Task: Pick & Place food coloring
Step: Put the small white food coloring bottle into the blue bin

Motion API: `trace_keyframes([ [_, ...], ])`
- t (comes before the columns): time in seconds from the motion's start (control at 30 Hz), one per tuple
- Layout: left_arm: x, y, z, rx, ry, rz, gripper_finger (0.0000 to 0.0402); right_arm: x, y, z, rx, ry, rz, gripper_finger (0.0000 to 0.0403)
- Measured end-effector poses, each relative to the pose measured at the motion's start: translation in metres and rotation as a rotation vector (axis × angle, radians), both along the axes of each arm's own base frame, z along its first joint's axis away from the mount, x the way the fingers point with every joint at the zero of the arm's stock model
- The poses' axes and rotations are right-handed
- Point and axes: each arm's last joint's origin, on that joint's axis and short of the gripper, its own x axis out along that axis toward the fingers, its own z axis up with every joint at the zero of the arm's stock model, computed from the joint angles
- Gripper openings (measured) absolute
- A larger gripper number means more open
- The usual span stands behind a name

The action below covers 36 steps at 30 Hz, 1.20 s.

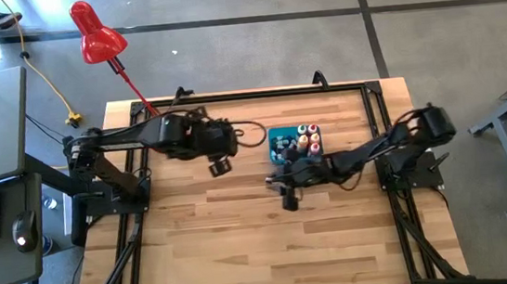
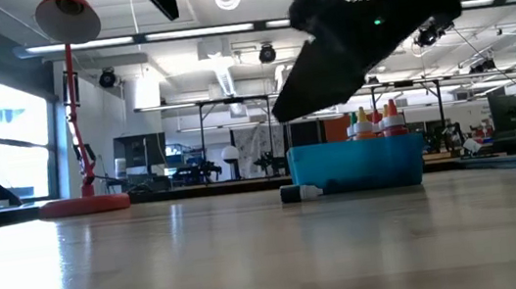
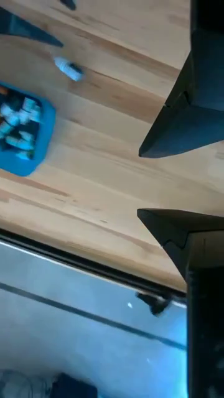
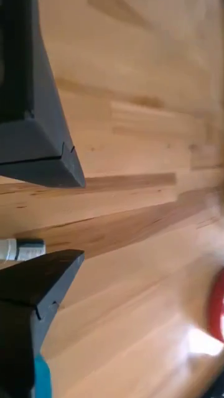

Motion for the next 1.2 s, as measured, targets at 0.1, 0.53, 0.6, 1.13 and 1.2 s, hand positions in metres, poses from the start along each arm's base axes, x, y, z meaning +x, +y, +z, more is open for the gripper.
trace_keyframes([
  [0.1, -0.005, -0.009, 0.001, 0.025, 0.006, 0.009, 0.0138, 0.017, 0.001, -0.005, 0.014, 0.076, -0.049, 0.0165],
  [0.53, -0.019, -0.023, 0.000, 0.073, 0.100, -0.007, 0.0138, 0.036, 0.003, -0.024, 0.012, 0.421, -0.212, 0.0129],
  [0.6, -0.019, -0.022, 0.000, 0.084, 0.098, -0.004, 0.0138, 0.033, 0.000, -0.028, 0.040, 0.437, -0.209, 0.0130],
  [1.13, -0.019, -0.022, 0.001, 0.112, 0.098, 0.002, 0.0138, 0.020, -0.008, -0.051, 0.056, 0.369, -0.203, 0.0133],
  [1.2, -0.019, -0.022, 0.001, 0.113, 0.098, 0.002, 0.0138, 0.020, -0.007, -0.051, 0.057, 0.374, -0.199, 0.0133],
])
